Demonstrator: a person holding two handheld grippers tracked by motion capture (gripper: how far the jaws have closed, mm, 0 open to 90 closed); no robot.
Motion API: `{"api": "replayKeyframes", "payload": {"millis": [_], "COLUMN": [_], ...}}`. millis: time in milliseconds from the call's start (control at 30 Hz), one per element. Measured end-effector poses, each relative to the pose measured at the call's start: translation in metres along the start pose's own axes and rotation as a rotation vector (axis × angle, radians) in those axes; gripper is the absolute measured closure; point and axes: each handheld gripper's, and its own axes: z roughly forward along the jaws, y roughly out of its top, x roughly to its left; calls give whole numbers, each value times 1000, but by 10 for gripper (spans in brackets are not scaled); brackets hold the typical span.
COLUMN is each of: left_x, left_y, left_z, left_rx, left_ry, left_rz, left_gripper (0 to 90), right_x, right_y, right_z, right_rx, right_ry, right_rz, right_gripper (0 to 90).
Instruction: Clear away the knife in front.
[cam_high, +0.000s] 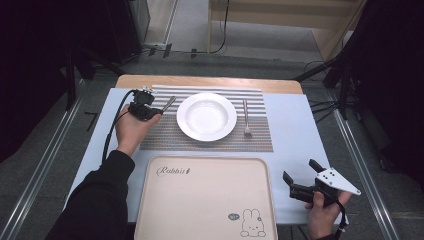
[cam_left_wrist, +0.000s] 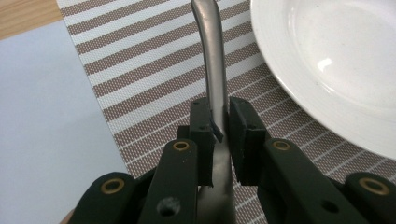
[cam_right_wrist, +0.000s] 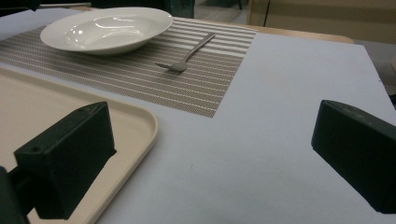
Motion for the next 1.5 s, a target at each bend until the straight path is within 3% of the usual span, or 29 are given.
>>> {"api": "replayKeyframes", "payload": {"millis": [567,1067,1500], "left_x": [-11,-26,-46], "left_y": [-26,-44,-64], "left_z": [-23,-39,-49], "left_rx": [-45,-73,-95], "left_ry": [-19,-41,-63], "left_rz": [33,88,133], "left_gripper": [796,796,795], "right_x": [0,1,1], "right_y": [0,0,0], "right_z": [-1,-1,-1], "right_rx": [-2,-2,-1], "right_ry": [-1,0,-2], "right_rz": [-1,-1,-1], "right_gripper": [0,0,0]}}
